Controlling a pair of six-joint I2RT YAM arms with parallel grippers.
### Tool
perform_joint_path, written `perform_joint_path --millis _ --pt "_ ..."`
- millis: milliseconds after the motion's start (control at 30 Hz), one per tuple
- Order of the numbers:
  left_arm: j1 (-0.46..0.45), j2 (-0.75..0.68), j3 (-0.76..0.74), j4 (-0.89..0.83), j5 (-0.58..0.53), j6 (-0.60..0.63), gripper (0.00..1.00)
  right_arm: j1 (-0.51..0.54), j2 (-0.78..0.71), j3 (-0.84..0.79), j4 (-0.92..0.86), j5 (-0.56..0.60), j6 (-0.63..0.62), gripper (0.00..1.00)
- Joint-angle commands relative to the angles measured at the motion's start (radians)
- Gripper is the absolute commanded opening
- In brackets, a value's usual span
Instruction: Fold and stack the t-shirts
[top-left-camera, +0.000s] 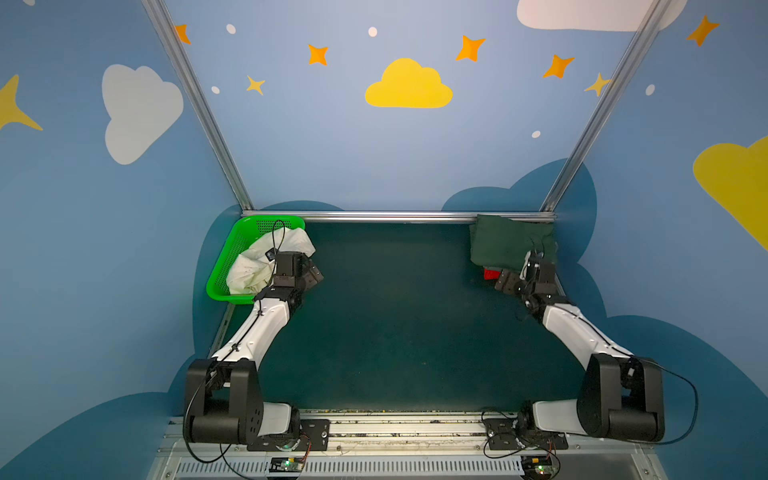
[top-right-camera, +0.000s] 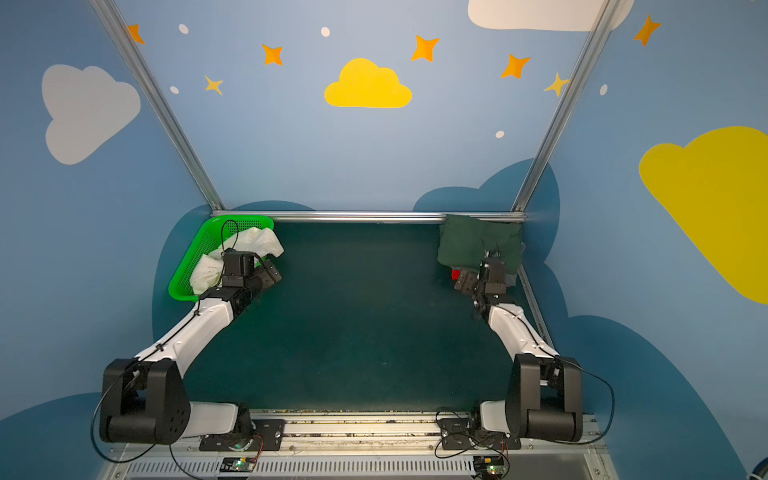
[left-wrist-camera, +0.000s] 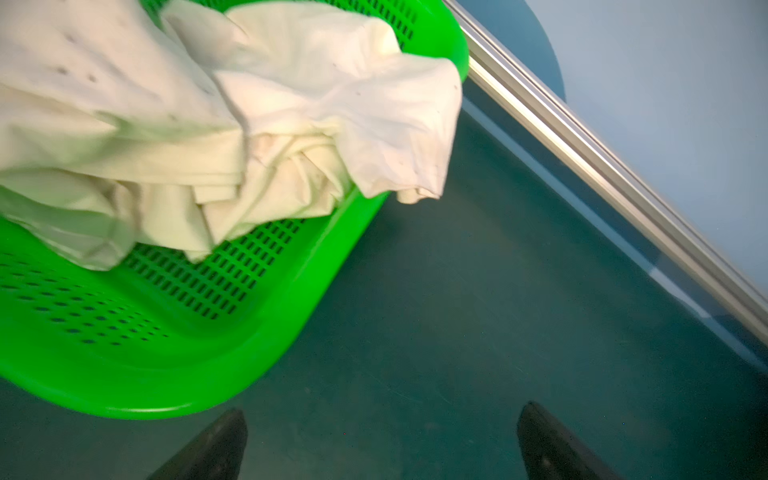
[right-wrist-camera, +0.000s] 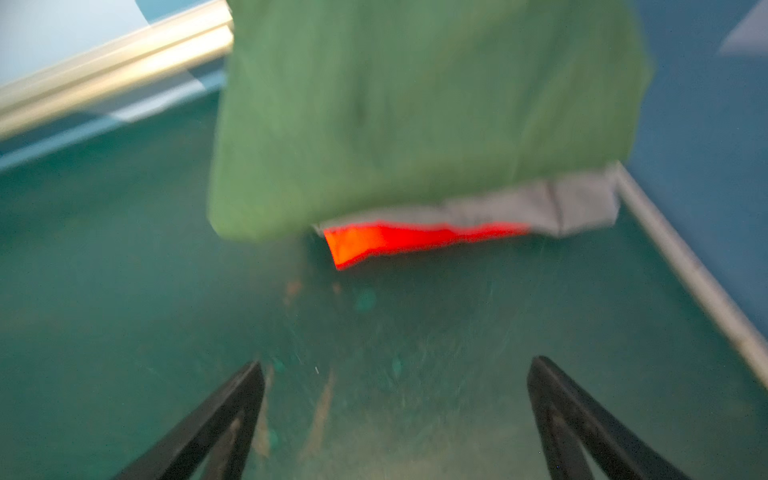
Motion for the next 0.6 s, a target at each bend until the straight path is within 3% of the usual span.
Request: perform_joint_path --millis 0,100,233,333,467,500,567 --pt "0.006 -0.05 -0.073 0.048 -0.226 0.054 1.0 0.019 -0.051 -0.125 0.25 -0.022 0.019 0.97" --pt "0.01 -0.104 -0.213 0.208 -0.294 0.126 1.0 0.029 -0.108 -0.167 0.271 0.004 -0.052 0.97" --pt "0.025 -0.131 -0.311 0.37 -0.224 0.183 1.0 0.039 -0.103 -0.205 0.325 0.061 -0.127 0.97" --pt "0.026 -0.094 -0.338 0.46 -0.164 0.221 1.0 0.043 -0.074 -0.216 0.326 0.08 -0.146 0.97" --pt "0.027 -0.002 -0.332 0.505 -0.149 0.276 1.0 0.043 -0.018 -0.296 0.511 0.143 -0.127 0.97" --pt "0.029 0.017 -0.344 0.541 -0.136 0.284 1.0 0.043 -0.022 -0.281 0.482 0.12 -0.157 0.97" --pt "0.029 0.049 -0.35 0.582 -0.107 0.312 1.0 0.048 0.011 -0.303 0.594 0.109 -0.204 0.97"
